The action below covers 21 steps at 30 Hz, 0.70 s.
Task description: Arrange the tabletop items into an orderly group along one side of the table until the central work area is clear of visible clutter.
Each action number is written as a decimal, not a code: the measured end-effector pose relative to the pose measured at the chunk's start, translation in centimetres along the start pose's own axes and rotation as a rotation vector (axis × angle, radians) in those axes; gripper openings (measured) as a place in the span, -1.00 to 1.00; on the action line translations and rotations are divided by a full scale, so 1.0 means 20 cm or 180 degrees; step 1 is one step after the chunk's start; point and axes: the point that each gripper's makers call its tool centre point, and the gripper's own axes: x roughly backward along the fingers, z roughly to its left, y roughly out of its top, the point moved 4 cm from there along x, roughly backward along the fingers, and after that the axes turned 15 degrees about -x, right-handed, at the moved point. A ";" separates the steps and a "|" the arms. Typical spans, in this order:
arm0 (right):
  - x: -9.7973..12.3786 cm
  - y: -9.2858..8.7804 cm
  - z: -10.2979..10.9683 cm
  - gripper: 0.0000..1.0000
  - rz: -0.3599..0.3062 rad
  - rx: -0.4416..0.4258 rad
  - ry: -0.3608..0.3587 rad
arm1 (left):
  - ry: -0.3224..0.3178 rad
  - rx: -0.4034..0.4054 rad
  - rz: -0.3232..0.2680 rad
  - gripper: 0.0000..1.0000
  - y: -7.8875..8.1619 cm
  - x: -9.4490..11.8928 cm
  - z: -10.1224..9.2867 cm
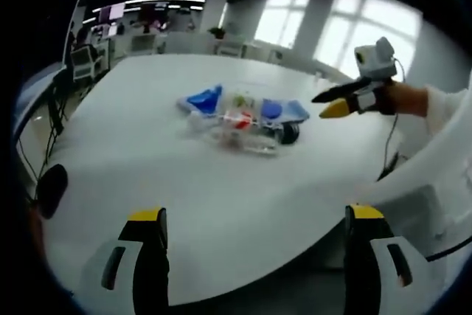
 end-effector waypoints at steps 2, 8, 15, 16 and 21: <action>-0.01 0.02 0.01 0.22 0.0011 0.0027 0.0031 | -0.0015 -0.0023 -0.0004 0.93 0.00 0.00 0.00; -0.05 0.09 0.02 0.19 -0.0001 0.0067 0.0071 | -0.0003 -0.0036 0.0023 0.93 -0.01 -0.01 0.01; -0.10 0.14 0.03 0.15 -0.0016 -0.0045 0.0168 | -0.0002 -0.0035 -0.0007 0.93 0.00 -0.01 0.01; -0.12 0.15 0.03 0.15 -0.0003 -0.0083 0.0191 | -0.0010 -0.0036 -0.0003 0.93 0.00 -0.02 0.01; -0.15 0.20 0.02 0.14 -0.0011 -0.0102 0.0191 | 0.0011 -0.0022 -0.0014 0.93 0.00 -0.02 0.02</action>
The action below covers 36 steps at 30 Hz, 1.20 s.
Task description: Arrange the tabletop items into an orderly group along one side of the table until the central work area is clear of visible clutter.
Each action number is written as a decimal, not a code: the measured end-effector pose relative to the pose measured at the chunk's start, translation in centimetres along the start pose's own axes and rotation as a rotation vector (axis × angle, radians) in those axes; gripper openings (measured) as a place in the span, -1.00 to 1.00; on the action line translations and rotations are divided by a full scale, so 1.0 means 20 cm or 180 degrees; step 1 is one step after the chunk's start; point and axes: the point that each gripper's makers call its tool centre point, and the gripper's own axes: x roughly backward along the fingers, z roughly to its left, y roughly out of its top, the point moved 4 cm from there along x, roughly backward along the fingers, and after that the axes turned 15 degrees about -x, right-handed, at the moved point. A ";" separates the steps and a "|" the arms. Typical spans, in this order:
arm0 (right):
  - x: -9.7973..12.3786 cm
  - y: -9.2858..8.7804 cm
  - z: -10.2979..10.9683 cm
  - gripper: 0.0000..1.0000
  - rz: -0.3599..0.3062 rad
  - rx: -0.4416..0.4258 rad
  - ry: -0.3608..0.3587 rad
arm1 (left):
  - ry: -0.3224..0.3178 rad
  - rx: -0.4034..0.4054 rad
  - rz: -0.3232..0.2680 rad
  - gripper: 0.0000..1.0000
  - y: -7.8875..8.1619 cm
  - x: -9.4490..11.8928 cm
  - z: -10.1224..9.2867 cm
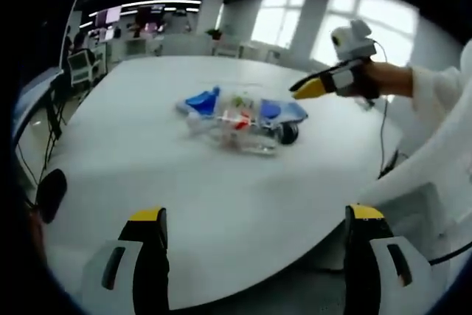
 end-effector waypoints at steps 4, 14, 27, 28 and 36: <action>-0.03 0.03 -0.01 0.13 0.0001 0.0000 0.0028 | 0.0019 0.0014 -0.0001 0.93 0.00 0.00 0.01; -0.14 0.09 -0.03 0.10 0.0104 0.0040 0.0044 | -0.0007 -0.0009 0.0070 0.93 -0.01 0.00 -0.01; -0.28 0.14 -0.06 0.05 0.0278 -0.0033 0.0007 | -0.0032 0.0092 0.0116 0.93 -0.03 -0.01 -0.01; -0.29 0.14 -0.06 0.05 0.0312 -0.0033 -0.0001 | -0.0033 0.0090 0.0123 0.93 -0.03 -0.01 -0.01; -0.39 0.14 -0.05 0.04 0.0445 -0.0064 0.0003 | -0.0064 0.0042 0.0180 0.85 -0.05 -0.01 -0.02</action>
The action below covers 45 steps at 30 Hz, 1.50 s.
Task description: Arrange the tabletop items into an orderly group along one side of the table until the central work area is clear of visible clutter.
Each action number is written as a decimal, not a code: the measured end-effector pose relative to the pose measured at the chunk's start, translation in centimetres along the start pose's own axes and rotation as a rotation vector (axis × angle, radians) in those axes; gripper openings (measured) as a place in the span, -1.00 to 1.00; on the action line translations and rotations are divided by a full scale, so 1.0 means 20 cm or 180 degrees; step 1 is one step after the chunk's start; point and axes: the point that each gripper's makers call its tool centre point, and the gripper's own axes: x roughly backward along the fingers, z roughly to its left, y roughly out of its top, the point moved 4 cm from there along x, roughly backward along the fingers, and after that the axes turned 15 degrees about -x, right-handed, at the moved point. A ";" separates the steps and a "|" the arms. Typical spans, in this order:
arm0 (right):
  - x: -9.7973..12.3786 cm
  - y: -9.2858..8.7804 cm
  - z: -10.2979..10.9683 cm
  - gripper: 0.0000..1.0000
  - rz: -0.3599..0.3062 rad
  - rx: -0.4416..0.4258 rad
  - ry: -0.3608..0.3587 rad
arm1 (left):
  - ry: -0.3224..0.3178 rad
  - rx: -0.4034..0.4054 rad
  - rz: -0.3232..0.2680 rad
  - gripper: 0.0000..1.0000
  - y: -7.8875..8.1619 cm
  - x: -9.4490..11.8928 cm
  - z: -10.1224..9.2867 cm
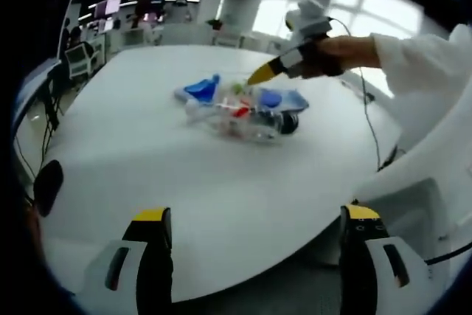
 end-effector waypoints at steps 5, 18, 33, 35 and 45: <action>-0.05 -0.01 -0.02 0.03 0.0100 -0.0024 -0.0038 | 0.0015 0.0056 -0.0017 0.85 0.00 0.00 0.01; -0.08 -0.04 -0.03 -0.22 0.0183 0.0134 -0.0181 | -0.0046 0.0071 -0.0003 0.92 0.00 -0.01 -0.01; -0.09 -0.02 -0.10 -0.31 0.0009 0.0186 -0.0239 | -0.0038 0.0085 -0.0015 0.93 0.00 0.00 0.00; -0.08 -0.01 -0.11 -0.31 -0.0052 0.0147 -0.0231 | -0.0043 0.0082 -0.0013 0.93 0.00 -0.01 0.00; 0.01 -0.01 -0.10 -0.31 -0.0464 -0.0027 -0.0171 | -0.0065 0.0053 -0.0015 0.93 0.00 -0.01 -0.01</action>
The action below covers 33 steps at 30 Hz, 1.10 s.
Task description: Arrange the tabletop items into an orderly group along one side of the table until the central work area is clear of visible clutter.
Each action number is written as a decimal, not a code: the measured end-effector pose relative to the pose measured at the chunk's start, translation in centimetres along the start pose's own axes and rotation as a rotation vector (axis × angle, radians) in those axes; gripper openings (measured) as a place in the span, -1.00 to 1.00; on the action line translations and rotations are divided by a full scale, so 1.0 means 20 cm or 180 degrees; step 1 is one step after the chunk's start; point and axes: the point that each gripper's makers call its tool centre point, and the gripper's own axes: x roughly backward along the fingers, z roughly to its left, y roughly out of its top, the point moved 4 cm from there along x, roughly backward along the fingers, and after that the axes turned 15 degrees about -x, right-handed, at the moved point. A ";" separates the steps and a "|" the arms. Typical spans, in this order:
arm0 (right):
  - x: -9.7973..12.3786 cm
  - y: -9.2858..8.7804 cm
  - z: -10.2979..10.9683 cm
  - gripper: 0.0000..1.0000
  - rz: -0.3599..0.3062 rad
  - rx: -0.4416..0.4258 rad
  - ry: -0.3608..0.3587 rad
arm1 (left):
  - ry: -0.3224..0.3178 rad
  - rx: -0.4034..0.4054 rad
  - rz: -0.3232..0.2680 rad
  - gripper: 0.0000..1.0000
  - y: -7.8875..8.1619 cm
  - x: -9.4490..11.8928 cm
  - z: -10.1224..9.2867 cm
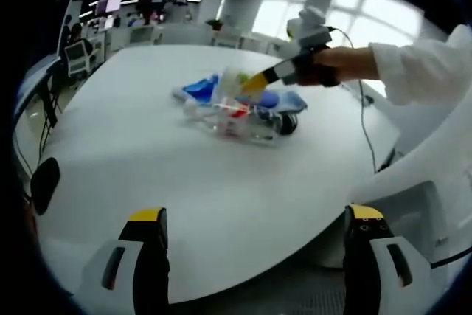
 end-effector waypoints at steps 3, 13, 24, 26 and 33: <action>0.05 -0.01 0.01 -0.31 -0.0136 -0.0048 -0.0011 | -0.0015 -0.0022 0.0017 0.93 0.00 -0.01 0.00; 0.19 -0.04 0.04 -0.31 -0.0565 -0.0150 0.0002 | -0.0088 0.0119 -0.0065 0.91 0.02 -0.01 -0.03; 0.37 -0.08 0.10 -0.31 -0.1135 -0.0075 -0.0071 | 0.0024 0.0472 -0.0272 0.90 0.06 0.01 0.00; 0.40 -0.08 0.12 -0.31 -0.1233 -0.0038 -0.0081 | 0.0001 0.0535 -0.0352 0.90 0.09 0.02 -0.02; 0.46 -0.12 0.14 -0.31 -0.1403 -0.0206 -0.0128 | 0.0016 0.0655 -0.0460 0.87 0.14 -0.01 -0.01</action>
